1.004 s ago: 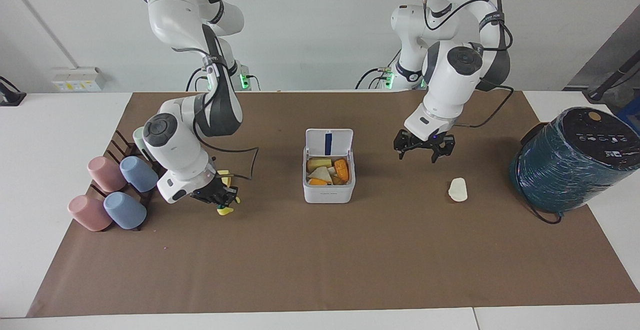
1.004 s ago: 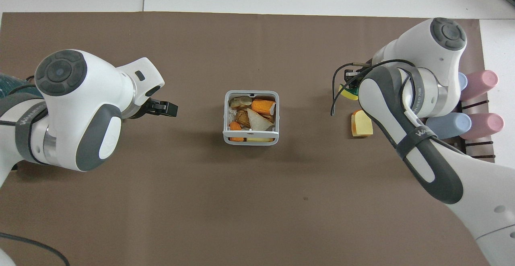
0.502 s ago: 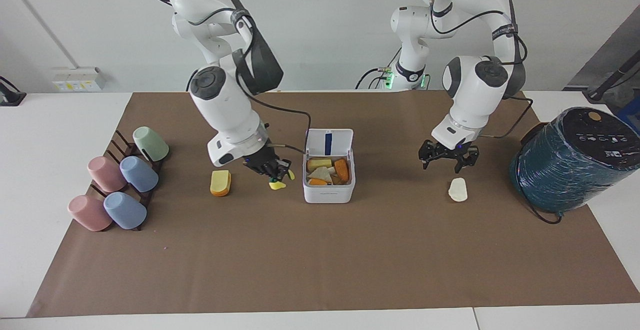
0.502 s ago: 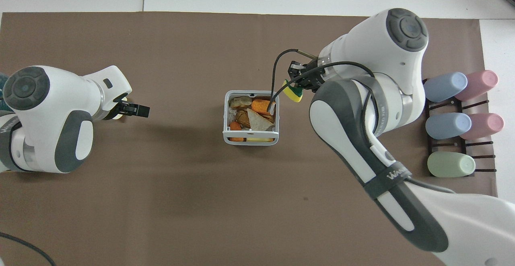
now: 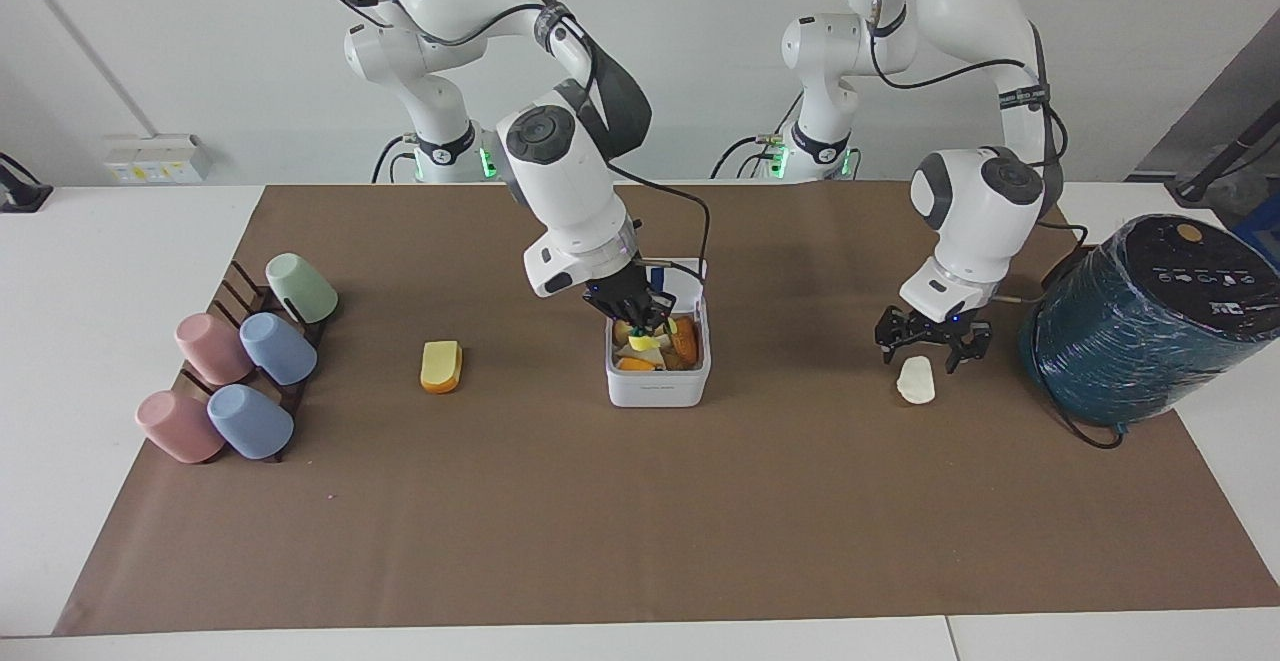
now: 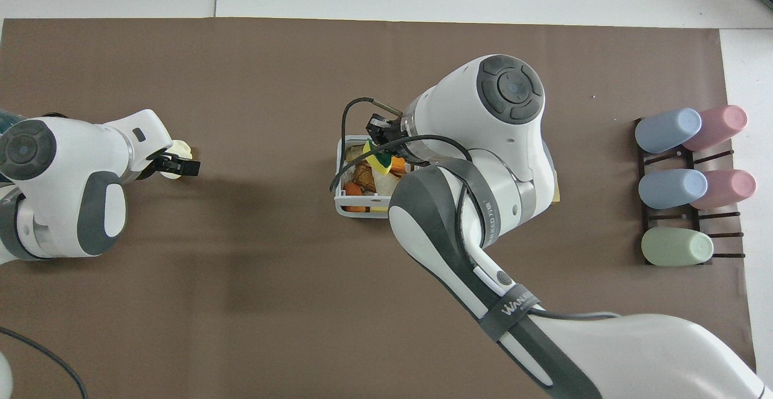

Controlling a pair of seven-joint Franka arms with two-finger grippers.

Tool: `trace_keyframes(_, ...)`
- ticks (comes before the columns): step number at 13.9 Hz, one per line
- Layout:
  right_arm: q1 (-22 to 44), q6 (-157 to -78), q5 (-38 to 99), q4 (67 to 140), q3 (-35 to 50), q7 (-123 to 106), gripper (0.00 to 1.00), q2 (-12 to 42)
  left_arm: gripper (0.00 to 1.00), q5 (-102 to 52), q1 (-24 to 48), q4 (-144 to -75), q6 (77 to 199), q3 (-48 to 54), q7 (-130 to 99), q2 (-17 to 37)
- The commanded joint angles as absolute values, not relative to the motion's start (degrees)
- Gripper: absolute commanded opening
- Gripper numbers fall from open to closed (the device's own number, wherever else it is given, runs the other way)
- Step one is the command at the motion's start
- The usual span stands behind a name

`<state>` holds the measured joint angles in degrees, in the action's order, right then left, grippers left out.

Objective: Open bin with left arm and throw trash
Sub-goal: 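Drop the sponge in the bin while the left gripper grasps the block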

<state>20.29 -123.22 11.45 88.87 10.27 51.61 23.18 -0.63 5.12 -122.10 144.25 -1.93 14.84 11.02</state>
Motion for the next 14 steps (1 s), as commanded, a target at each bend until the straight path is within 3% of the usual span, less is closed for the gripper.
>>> trace_keyframes(1,20.0,-125.2,12.9,90.4,10.4,52.0,0.24,23.2,1.0,0.6,3.5,-122.8,149.8,-1.3,17.5,14.1)
trace_keyframes(4,20.2,-125.5,12.8,90.6,10.3,51.9,0.89,23.2,1.0,0.6,3.0,-122.9,149.9,-1.2,17.4,14.5)
trace_keyframes(5,20.2,-125.5,12.8,90.5,10.3,51.7,0.99,23.3,0.95,0.6,3.2,-122.9,149.8,-1.2,17.4,14.5)
trace_keyframes(8,20.3,-125.5,12.7,90.4,10.3,51.7,1.0,23.3,0.32,0.6,3.3,-122.9,149.2,-1.2,17.5,14.4)
trace_keyframes(10,20.0,-124.6,11.9,89.4,10.3,51.6,1.0,22.8,0.0,0.7,3.4,-122.7,147.7,-1.1,17.8,14.2)
trace_keyframes(14,14.8,-121.5,6.4,89.4,9.7,45.4,1.0,19.3,0.0,0.7,3.7,-121.9,143.4,-1.1,17.8,12.8)
